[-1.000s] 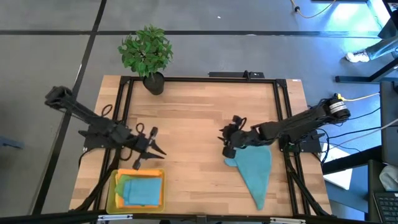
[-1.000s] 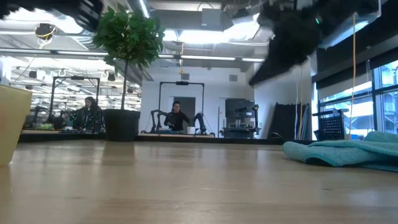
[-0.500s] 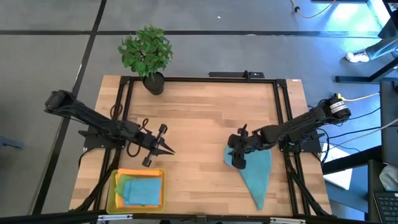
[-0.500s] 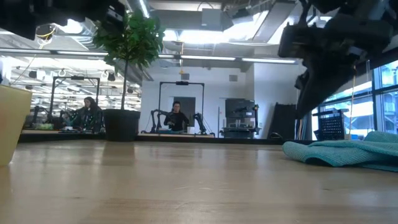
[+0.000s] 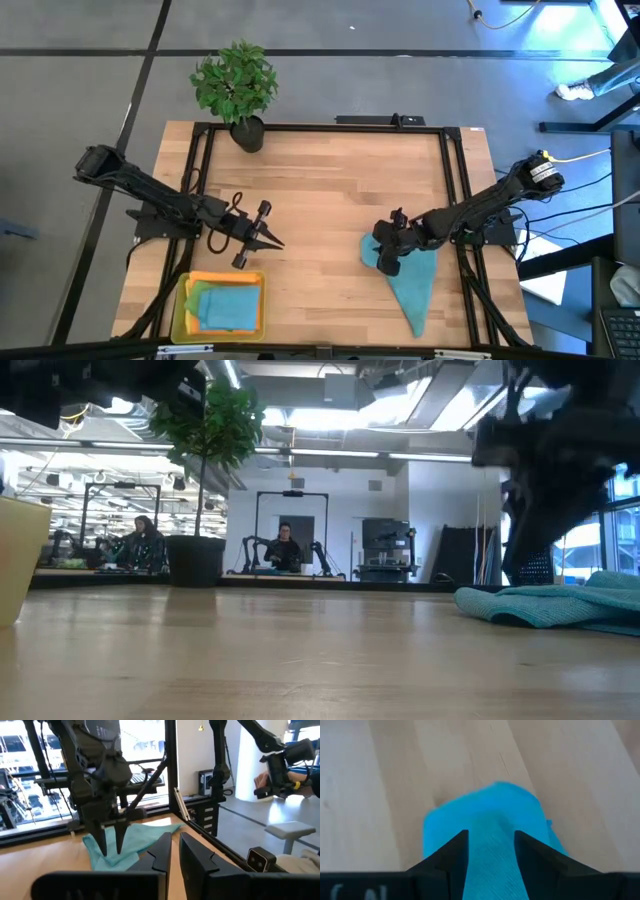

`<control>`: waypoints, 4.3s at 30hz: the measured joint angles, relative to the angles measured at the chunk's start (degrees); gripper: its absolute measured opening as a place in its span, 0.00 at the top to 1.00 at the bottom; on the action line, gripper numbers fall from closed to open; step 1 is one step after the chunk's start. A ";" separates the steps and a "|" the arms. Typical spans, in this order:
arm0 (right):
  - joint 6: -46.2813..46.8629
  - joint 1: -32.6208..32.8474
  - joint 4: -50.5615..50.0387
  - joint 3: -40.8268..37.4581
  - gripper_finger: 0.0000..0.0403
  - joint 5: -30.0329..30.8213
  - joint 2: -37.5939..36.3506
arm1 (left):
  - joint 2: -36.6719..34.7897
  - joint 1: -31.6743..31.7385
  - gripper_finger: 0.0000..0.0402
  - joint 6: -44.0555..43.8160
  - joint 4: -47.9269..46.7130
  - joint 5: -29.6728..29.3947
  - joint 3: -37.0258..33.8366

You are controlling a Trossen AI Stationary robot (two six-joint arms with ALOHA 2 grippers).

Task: Fold microfiber towels
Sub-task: Fold the blue microfiber cloth

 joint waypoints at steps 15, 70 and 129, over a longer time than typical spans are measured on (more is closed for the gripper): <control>1.66 -0.02 7.55 -6.02 0.60 -1.51 0.04 | -0.02 0.11 0.95 1.08 0.29 -0.15 0.02; -4.55 0.56 0.32 5.73 0.68 -3.29 7.84 | -0.02 0.09 0.94 1.00 -1.52 -2.80 0.02; 25.85 17.58 -44.42 38.74 0.35 -7.08 30.73 | -0.04 2.40 0.93 3.58 -1.74 -4.33 0.04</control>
